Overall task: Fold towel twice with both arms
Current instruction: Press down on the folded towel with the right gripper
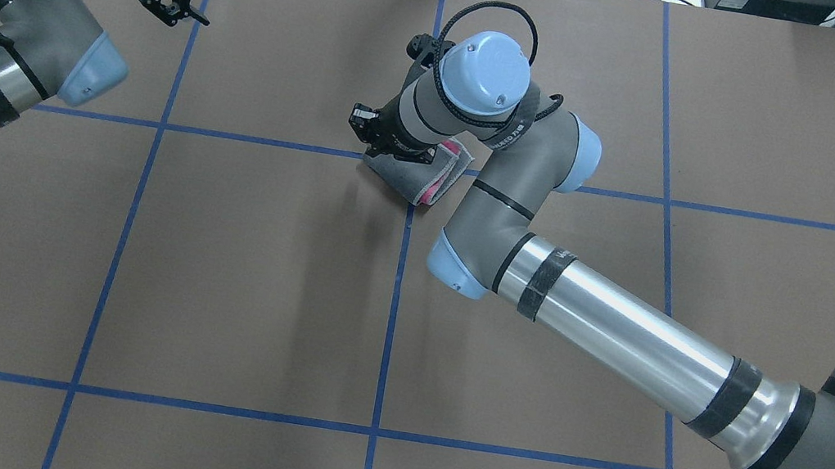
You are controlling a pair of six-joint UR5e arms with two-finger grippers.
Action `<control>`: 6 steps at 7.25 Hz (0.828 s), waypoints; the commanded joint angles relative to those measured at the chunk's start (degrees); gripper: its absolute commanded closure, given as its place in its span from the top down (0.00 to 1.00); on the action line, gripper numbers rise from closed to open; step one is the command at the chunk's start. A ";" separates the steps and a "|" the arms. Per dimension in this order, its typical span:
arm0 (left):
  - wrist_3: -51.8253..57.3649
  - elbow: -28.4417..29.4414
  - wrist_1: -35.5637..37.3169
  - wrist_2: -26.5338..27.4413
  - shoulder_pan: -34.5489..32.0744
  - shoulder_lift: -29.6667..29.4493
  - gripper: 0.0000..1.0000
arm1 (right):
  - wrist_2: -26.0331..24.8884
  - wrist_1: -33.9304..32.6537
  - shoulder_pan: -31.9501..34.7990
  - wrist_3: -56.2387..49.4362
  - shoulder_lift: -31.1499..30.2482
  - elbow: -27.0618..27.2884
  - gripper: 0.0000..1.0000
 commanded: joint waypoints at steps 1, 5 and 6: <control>0.00 -0.02 -0.07 0.00 0.00 0.17 0.99 | -1.06 0.01 -0.13 0.00 1.70 -3.77 0.00; 0.00 -0.02 -0.07 0.00 0.08 0.17 0.99 | -2.38 0.09 -0.13 -0.09 1.70 -6.50 0.00; 0.00 -0.02 -0.07 0.00 0.08 0.17 0.99 | -2.46 0.09 -0.13 -0.09 1.70 -6.68 0.00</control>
